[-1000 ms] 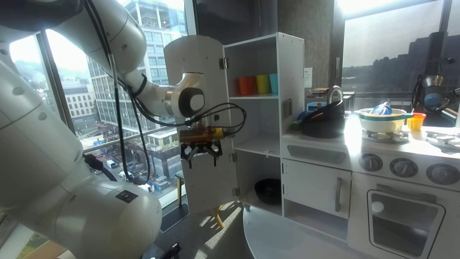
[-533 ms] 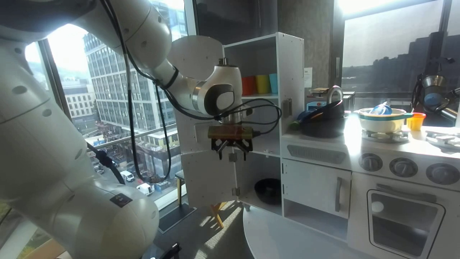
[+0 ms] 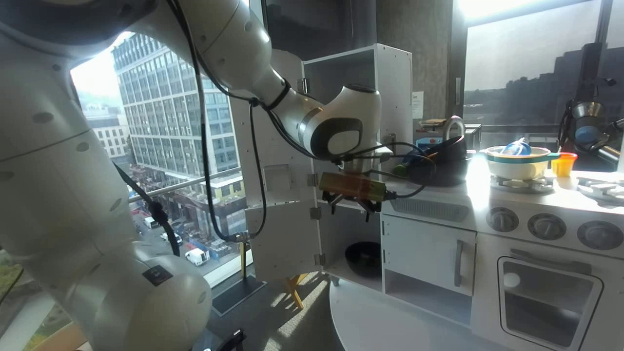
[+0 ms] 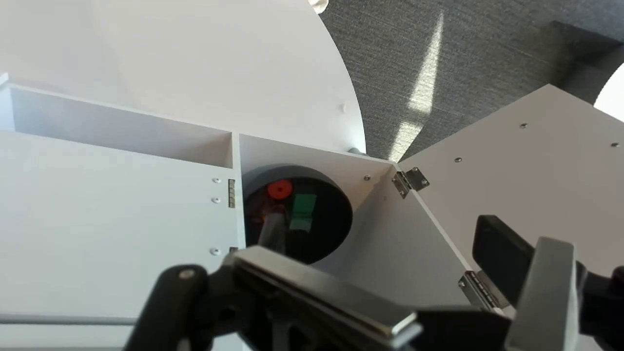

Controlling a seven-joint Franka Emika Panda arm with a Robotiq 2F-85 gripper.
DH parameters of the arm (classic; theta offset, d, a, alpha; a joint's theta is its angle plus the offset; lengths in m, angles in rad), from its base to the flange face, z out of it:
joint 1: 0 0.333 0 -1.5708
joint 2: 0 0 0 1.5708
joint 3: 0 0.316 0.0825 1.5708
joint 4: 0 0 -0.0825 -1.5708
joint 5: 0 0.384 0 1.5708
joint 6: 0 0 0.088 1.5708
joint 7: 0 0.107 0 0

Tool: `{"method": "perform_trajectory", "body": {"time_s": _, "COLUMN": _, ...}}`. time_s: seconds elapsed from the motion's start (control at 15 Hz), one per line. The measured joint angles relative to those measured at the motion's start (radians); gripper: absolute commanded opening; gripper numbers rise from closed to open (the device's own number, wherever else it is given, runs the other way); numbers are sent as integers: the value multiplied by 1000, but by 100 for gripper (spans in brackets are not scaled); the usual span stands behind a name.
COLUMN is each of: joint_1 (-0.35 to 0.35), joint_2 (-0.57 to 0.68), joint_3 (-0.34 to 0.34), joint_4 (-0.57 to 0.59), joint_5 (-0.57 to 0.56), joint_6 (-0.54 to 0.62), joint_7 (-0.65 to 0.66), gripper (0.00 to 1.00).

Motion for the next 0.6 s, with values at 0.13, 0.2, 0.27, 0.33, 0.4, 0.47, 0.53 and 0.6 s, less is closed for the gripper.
{"method": "perform_trajectory", "body": {"time_s": 0.13, "joint_1": -27, "joint_2": 14, "joint_3": 2, "joint_4": 2, "joint_5": 3, "joint_6": 20, "joint_7": 16, "gripper": 100}}
{"method": "perform_trajectory", "body": {"time_s": 0.2, "joint_1": -31, "joint_2": 19, "joint_3": 3, "joint_4": 4, "joint_5": 3, "joint_6": 22, "joint_7": 23, "gripper": 100}}
{"method": "perform_trajectory", "body": {"time_s": 0.27, "joint_1": -32, "joint_2": 22, "joint_3": 4, "joint_4": 6, "joint_5": 3, "joint_6": 24, "joint_7": 27, "gripper": 100}}
{"method": "perform_trajectory", "body": {"time_s": 0.33, "joint_1": -32, "joint_2": 24, "joint_3": 7, "joint_4": 7, "joint_5": 3, "joint_6": 25, "joint_7": 31, "gripper": 100}}
{"method": "perform_trajectory", "body": {"time_s": 0.4, "joint_1": -32, "joint_2": 24, "joint_3": 10, "joint_4": 7, "joint_5": 3, "joint_6": 26, "joint_7": 34, "gripper": 100}}
{"method": "perform_trajectory", "body": {"time_s": 0.47, "joint_1": -32, "joint_2": 24, "joint_3": 11, "joint_4": 7, "joint_5": 3, "joint_6": 26, "joint_7": 37, "gripper": 100}}
{"method": "perform_trajectory", "body": {"time_s": 0.53, "joint_1": -32, "joint_2": 24, "joint_3": 11, "joint_4": 7, "joint_5": 3, "joint_6": 26, "joint_7": 37, "gripper": 100}}
{"method": "perform_trajectory", "body": {"time_s": 0.6, "joint_1": -32, "joint_2": 24, "joint_3": 12, "joint_4": 4, "joint_5": 3, "joint_6": 33, "joint_7": 28, "gripper": 100}}
